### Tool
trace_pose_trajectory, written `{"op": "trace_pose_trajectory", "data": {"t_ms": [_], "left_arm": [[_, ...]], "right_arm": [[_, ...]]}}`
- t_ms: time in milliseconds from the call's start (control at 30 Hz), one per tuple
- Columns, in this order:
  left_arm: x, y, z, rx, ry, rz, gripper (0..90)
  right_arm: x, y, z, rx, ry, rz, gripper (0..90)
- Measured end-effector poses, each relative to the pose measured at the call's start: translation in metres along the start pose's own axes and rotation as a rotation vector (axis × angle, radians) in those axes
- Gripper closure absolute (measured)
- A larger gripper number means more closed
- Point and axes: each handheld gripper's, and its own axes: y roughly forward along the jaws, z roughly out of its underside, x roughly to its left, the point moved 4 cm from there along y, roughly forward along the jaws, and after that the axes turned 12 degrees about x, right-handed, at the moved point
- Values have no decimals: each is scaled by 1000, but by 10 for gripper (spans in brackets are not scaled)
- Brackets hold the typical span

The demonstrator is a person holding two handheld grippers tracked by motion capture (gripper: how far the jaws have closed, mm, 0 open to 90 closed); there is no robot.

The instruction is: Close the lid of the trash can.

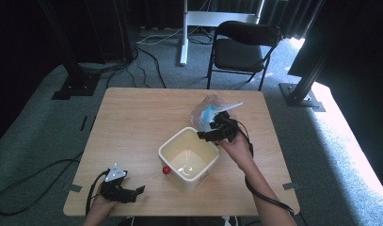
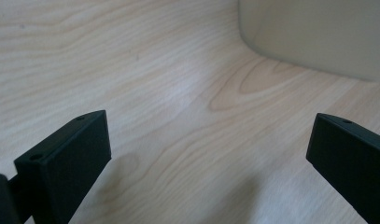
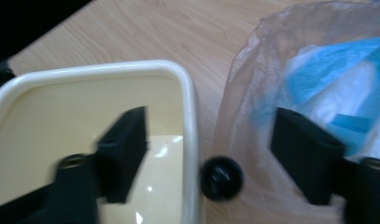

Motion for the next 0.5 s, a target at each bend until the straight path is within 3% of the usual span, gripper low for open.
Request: {"op": "trace_pose_trajectory", "data": {"t_ms": [67, 100, 133, 167, 267, 400, 500], "left_arm": [[-1, 0, -2, -4, 0, -4, 0], [-2, 1, -7, -10, -1, -6, 0], [-2, 1, -7, -10, -1, -6, 0], [-3, 1, -12, -23, -12, -4, 0], [-5, 1, -20, -41, -18, -9, 0], [-8, 1, -31, -63, -37, -3, 0], [-12, 2, -40, -63, -26, -23, 0]], "right_arm": [[-4, -4, 3, -22, 25, -6, 196], [-10, -10, 10, -45, 41, -21, 144], [-10, -10, 10, -45, 41, -21, 144], [-17, -17, 19, -85, 74, -20, 139], [-29, -23, 33, -121, 118, -7, 138], [-49, -21, 59, -128, 194, 50, 139], [-59, -8, 79, -100, 234, 29, 138]]}}
